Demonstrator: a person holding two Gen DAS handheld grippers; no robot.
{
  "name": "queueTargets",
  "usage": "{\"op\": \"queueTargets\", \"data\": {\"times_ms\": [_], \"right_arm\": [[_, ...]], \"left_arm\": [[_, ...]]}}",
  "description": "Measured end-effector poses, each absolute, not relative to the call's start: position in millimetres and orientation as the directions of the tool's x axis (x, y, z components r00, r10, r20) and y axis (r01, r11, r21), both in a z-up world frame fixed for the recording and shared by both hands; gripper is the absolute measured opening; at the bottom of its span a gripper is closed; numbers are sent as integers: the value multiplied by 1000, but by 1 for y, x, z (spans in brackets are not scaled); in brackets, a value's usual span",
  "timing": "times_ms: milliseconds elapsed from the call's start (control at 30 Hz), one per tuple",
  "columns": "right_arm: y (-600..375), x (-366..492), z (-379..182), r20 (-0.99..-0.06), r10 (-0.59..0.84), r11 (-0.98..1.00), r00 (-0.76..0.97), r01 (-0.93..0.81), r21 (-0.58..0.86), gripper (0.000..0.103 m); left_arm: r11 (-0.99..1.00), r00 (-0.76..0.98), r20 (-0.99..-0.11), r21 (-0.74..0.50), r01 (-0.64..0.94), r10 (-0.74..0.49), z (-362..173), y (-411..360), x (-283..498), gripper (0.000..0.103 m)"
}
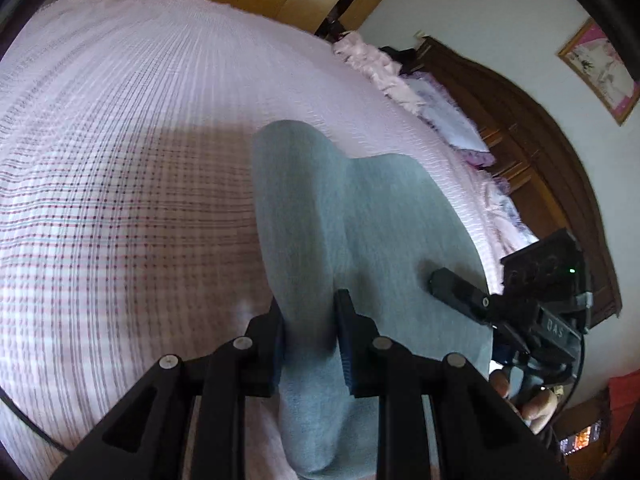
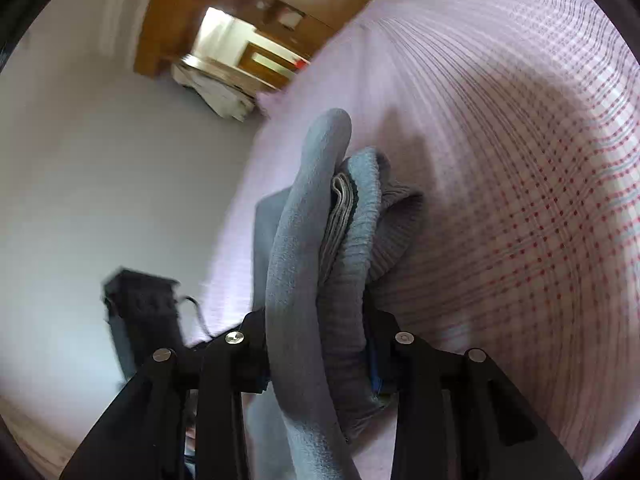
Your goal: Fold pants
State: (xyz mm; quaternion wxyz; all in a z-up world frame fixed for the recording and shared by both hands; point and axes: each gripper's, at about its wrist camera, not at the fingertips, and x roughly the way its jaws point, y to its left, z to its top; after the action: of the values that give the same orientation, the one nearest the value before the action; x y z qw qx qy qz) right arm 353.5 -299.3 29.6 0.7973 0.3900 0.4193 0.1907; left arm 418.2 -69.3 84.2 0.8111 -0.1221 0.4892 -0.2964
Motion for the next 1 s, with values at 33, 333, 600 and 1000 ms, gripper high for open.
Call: {"op": "queueTargets", "data": {"times_ms": [33,333,600,1000], "right_arm": [[-298,353,20,-540,623,637,566,34,770,27],[-310,328,-6,-427,649,588,630,-59,807,24],[-314,317,23,-547,493,741,677,2,672,52],[-211,242,65,-678,82,993,730,-114,-2,10]], "left_arm": [[798,329,-734,-488,352,-594,72,-70,427,24],[701,370,-596,-614,362,-713,17,-45,431,30],[727,409,-602,-576,372,-686,30,-32,421,37],[756,531,-562,-308,577,-634,69,-46,326,4]]}}
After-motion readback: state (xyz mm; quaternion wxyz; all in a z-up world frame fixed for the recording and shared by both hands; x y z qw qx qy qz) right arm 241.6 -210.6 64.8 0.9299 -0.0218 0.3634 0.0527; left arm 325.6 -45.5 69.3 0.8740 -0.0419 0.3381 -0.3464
